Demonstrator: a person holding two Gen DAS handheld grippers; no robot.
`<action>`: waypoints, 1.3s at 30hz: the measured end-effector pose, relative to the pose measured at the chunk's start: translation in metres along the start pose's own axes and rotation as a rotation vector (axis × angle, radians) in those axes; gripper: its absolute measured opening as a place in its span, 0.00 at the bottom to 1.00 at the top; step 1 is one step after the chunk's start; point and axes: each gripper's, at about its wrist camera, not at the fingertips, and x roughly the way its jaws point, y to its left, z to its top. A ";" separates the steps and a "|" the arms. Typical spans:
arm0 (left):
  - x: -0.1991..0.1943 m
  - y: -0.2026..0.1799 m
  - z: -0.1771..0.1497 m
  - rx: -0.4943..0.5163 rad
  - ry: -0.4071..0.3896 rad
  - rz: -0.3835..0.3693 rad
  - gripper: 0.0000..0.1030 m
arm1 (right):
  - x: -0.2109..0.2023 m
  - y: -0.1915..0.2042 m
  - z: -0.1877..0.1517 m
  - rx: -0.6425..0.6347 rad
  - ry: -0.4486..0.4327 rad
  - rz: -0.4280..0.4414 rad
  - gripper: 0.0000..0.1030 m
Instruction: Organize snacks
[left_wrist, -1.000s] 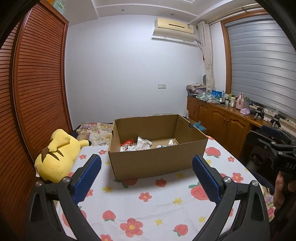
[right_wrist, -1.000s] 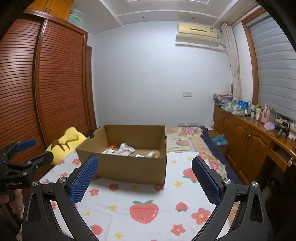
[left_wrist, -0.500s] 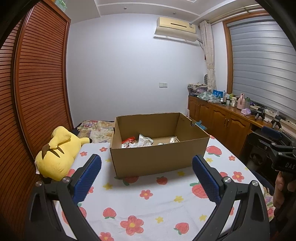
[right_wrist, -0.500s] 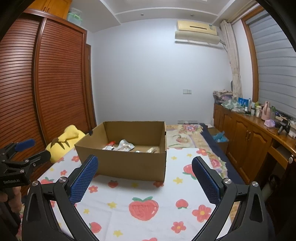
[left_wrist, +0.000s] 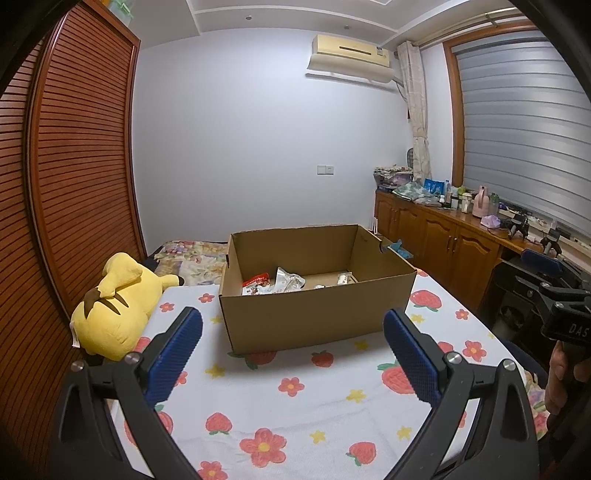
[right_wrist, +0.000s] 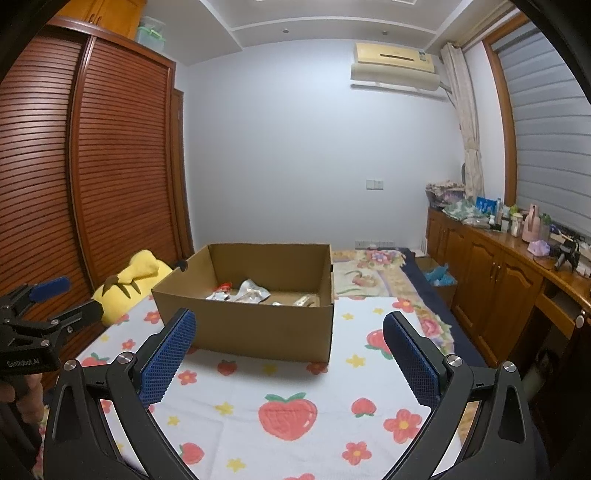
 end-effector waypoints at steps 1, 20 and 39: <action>0.000 0.000 0.000 0.000 0.000 -0.001 0.97 | 0.000 0.000 0.000 -0.001 0.000 0.000 1.00; -0.003 0.001 -0.001 -0.003 -0.004 0.013 0.97 | -0.002 0.001 0.002 -0.004 -0.004 0.002 1.00; -0.004 0.003 -0.002 -0.008 0.000 0.023 0.97 | -0.002 0.002 0.003 -0.005 -0.005 0.002 1.00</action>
